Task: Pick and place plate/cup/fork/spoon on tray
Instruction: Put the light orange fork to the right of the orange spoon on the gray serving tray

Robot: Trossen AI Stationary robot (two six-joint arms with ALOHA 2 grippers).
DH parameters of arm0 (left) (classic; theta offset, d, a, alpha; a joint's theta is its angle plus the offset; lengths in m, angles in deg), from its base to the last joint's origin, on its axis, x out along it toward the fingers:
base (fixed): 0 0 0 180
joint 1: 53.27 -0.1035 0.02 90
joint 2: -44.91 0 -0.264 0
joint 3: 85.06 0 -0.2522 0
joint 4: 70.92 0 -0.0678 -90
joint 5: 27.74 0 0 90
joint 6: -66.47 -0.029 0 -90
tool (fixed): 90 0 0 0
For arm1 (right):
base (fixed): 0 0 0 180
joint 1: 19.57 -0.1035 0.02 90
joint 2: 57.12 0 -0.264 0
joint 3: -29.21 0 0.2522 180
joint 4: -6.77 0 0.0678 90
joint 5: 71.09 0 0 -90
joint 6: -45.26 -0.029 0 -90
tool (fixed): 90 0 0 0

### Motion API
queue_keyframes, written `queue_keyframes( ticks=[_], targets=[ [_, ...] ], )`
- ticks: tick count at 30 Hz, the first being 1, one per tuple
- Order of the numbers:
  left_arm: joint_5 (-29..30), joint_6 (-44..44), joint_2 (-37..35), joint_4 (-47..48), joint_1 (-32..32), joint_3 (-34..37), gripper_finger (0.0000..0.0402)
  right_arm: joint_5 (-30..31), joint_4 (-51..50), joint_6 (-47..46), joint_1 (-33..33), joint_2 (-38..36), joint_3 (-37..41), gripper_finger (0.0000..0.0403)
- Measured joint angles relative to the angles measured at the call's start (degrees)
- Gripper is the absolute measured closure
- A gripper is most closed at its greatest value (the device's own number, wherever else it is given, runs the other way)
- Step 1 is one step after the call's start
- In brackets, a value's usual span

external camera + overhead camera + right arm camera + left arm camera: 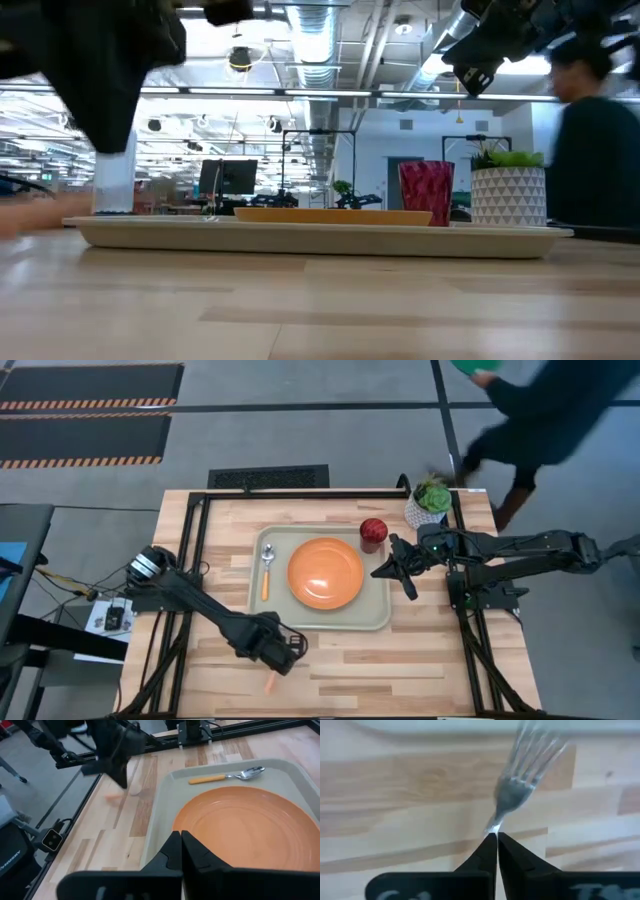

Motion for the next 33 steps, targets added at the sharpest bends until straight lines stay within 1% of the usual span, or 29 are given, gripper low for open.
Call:
queue_keyframes(
  ticks=[3, 6, 11, 13, 17, 19, 21, 23, 25, 28, 30, 33],
  targets=[
    [2.6, 0.8, -3.3, 4.4, 0.0, 0.0, 0.0400, 0.0, 0.0, 0.0, 0.0, 0.0, 0.0, 0.0397],
    [3.1, 0.8, -5.0, 5.8, -0.1, 0.0, 0.0400, 0.0, -0.1, 0.0, 0.0, 0.0, 0.0, 0.0397],
    [4.0, -0.3, -4.4, 3.1, 0.7, 0.0, 0.0401, 0.0, -0.2, 0.0, 0.0, 0.0, 0.0, 0.0397],
    [4.9, -3.1, -3.3, 0.8, 1.3, 0.0, 0.0393, 0.0, -0.3, 0.0, 0.0, 0.0, 0.0, 0.0397],
    [5.1, -12.0, -1.6, -2.5, 1.7, 0.0, 0.0358, 0.0, -0.3, 0.0, 0.0, 0.0, 0.0, 0.0397],
    [3.4, -17.1, -0.4, -3.0, 1.7, 0.0, 0.0334, 0.0, -0.3, 0.0, 0.0, 0.0, 0.0, 0.0397],
    [0.3, -21.6, 1.1, -4.3, 1.7, 0.0, 0.0308, -0.1, -0.3, 0.0, 0.0, 0.0, 0.0, 0.0397],
    [-2.2, -24.7, 2.8, -5.2, 1.7, 0.0, 0.0284, -0.1, -0.2, 0.0, 0.0, 0.0, 0.0, 0.0397],
    [-3.5, -25.7, 4.6, -6.0, 1.8, 0.0, 0.0263, -0.1, -0.3, 0.0, 0.0, 0.0, 0.0, 0.0397],
    [-3.3, -25.3, 6.0, -6.1, 1.8, 0.0, 0.0241, -0.1, -0.3, 0.0, 0.0, 0.0, 0.0, 0.0397],
    [-2.9, -24.8, 6.7, -5.7, 1.8, 0.0, 0.0234, -0.1, -0.2, 0.0, 0.0, 0.0, 0.0, 0.0397],
    [-3.1, -24.8, 7.0, -5.0, 1.7, 0.2, 0.0234, -0.1, -0.2, 0.0, 0.0, 0.0, 0.0, 0.0397]
  ],
)
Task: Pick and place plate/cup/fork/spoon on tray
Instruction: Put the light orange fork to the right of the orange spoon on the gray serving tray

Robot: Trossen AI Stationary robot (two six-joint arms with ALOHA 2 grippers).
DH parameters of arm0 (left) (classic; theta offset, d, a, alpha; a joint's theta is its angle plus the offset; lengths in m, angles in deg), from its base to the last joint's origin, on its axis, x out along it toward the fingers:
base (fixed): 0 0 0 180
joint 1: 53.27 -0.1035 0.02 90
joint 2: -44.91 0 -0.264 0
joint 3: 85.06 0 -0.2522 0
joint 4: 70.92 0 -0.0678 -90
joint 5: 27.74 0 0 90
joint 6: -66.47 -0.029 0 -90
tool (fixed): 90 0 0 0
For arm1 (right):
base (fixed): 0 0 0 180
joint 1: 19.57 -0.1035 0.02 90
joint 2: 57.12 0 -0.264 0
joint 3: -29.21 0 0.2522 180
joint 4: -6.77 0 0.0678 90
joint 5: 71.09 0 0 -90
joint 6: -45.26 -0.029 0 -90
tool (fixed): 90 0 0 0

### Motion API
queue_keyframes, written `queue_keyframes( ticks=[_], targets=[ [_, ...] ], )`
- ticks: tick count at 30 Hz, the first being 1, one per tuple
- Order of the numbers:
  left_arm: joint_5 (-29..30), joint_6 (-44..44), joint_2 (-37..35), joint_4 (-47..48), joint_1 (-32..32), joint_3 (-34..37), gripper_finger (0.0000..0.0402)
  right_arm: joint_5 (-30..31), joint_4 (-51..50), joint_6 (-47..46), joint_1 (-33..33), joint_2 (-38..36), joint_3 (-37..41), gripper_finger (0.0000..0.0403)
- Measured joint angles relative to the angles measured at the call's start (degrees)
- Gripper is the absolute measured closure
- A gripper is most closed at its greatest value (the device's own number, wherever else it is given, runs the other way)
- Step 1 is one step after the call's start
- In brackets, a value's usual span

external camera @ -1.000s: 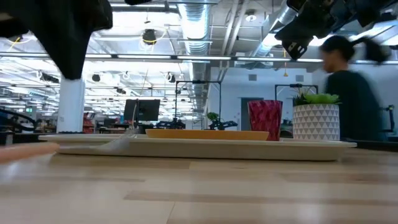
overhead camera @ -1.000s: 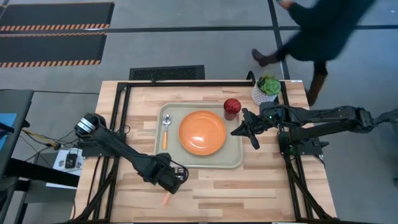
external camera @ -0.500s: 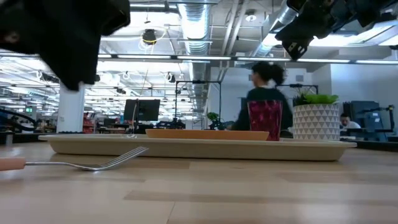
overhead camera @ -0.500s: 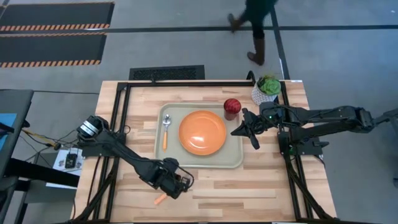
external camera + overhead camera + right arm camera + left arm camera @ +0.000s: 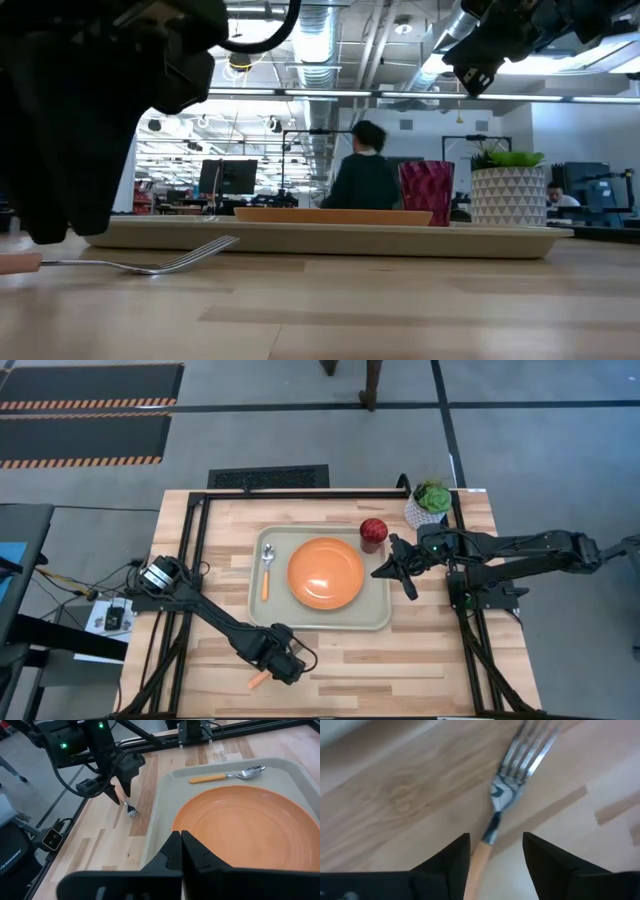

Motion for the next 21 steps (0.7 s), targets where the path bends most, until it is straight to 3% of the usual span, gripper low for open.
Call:
queue_keyframes(
  ticks=[17, 21],
  targets=[
    [-1.3, -4.1, 3.3, 0.5, 0.2, 0.0, 0.0250, 0.5, 0.0, 0.0, 0.0, 0.0, 0.0, 0.0397],
    [-1.2, -4.5, 3.4, 1.2, 0.2, 0.1, 0.0276, 1.0, 0.0, 0.0, 0.0, 0.0, 0.0, 0.0397]
  ],
)
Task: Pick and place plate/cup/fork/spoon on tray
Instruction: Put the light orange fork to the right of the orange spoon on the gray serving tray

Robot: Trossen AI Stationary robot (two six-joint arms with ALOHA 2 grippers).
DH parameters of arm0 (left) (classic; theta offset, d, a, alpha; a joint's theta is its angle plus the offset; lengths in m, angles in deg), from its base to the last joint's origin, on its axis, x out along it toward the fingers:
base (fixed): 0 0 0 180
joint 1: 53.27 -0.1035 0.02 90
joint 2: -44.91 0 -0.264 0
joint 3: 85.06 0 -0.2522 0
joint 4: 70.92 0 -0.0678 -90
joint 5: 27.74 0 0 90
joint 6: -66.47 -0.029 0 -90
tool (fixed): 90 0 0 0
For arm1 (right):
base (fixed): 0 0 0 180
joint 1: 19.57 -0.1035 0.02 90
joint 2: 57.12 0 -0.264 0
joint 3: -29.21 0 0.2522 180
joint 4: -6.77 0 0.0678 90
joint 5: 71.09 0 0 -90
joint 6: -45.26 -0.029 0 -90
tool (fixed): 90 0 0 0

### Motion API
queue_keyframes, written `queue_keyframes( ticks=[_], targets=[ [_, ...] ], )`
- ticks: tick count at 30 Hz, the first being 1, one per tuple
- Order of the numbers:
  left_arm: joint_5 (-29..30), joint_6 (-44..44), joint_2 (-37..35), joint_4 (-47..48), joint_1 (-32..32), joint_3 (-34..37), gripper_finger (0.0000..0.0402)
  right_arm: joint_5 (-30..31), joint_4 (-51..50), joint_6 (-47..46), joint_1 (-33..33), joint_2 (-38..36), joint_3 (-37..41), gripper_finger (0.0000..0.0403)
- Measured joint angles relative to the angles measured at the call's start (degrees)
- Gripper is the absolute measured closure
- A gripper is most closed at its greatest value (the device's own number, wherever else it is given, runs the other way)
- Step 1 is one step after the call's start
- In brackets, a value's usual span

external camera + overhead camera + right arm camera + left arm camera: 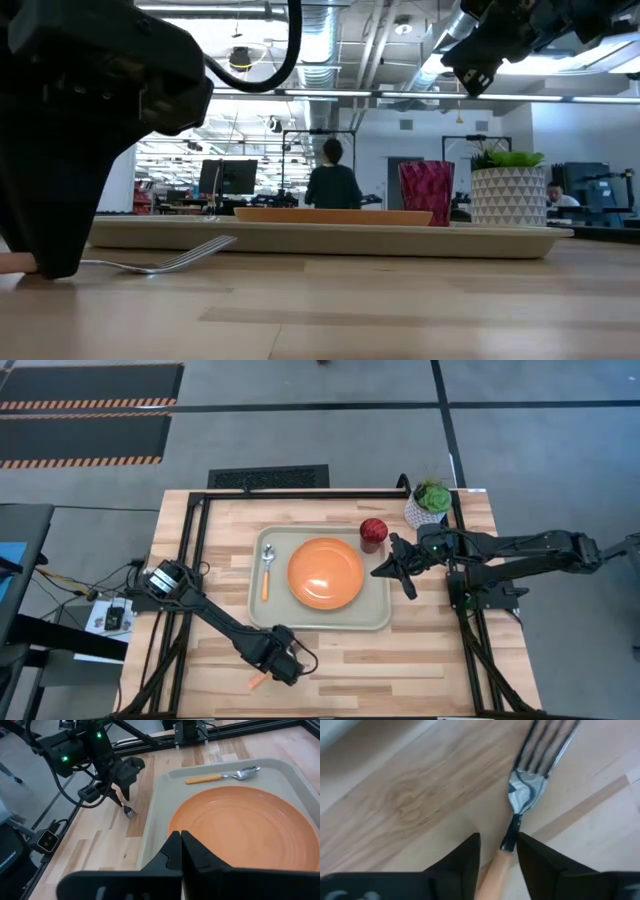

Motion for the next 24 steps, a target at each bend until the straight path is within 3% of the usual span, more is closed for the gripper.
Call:
queue_keyframes(
  ticks=[9, 24],
  targets=[
    [-1.1, -0.5, -0.2, 0.9, -0.4, -0.4, 0.0388, 0.0, 0.1, 0.0, 0.0, 0.0, 0.0, 0.0397],
    [-2.3, -1.4, -0.6, 0.4, -1.3, -6.0, 0.0393, 0.1, 0.0, 0.2, 0.0, 0.0, 0.0, 0.0397]
  ],
)
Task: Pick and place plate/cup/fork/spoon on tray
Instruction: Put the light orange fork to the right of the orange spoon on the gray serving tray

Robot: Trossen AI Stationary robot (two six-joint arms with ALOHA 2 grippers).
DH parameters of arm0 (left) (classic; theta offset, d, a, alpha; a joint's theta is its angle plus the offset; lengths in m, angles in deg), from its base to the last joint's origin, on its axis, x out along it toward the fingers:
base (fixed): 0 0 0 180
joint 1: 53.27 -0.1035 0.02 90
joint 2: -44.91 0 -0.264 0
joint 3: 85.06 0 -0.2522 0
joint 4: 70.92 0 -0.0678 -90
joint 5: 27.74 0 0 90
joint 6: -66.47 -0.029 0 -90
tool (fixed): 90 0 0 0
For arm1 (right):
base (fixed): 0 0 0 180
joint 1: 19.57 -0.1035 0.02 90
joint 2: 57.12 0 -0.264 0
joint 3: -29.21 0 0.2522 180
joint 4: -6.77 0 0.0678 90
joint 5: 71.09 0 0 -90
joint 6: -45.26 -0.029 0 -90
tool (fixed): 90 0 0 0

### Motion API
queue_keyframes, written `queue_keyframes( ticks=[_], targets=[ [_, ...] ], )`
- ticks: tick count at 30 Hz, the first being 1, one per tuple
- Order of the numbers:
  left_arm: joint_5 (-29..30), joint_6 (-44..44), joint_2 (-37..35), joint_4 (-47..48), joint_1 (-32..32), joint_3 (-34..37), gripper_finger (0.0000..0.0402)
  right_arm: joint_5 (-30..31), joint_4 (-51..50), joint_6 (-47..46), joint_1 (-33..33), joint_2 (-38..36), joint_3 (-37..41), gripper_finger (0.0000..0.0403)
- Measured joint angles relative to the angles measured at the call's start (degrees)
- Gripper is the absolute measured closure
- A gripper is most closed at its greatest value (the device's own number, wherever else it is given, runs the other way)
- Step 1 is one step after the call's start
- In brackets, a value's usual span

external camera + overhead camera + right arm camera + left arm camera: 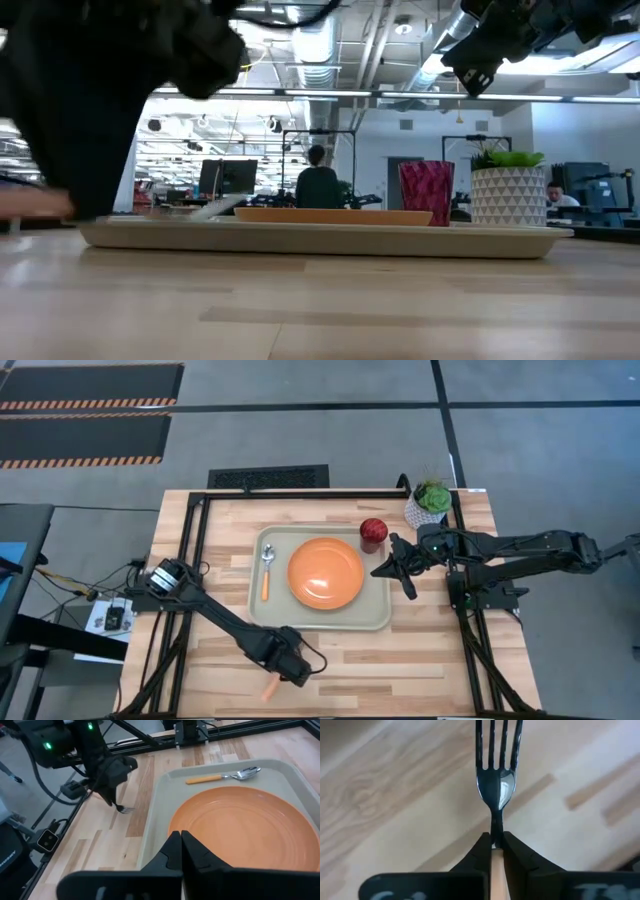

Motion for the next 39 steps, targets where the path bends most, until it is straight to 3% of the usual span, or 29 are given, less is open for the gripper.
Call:
queue_keyframes(
  ticks=[9, 14, 23, 30, 39],
  targets=[
    [5.3, 7.6, -8.4, 5.6, -0.6, -0.2, 0.0394, 0.0, 0.0, 0.0, 0.0, 0.0, 0.0, 0.0397],
    [6.8, 9.1, -13.1, 14.1, -5.6, -0.2, 0.0394, 0.0, 0.0, 0.0, 0.0, 0.0, 0.0, 0.0397],
    [7.9, -9.5, -15.2, 21.8, -25.4, -0.2, 0.0394, 0.0, 0.0, -0.2, 0.0, 0.0, 0.0, 0.0397],
    [7.3, -20.6, -16.3, 15.9, -35.9, 6.9, 0.0394, 0.1, 0.0, -0.7, 0.0, 0.0, 0.0, 0.0397],
    [5.7, -18.7, -21.5, -1.6, -39.7, 21.0, 0.0395, 2.2, 0.2, -1.0, 0.0, 0.0, 0.0, 0.0397]
  ],
)
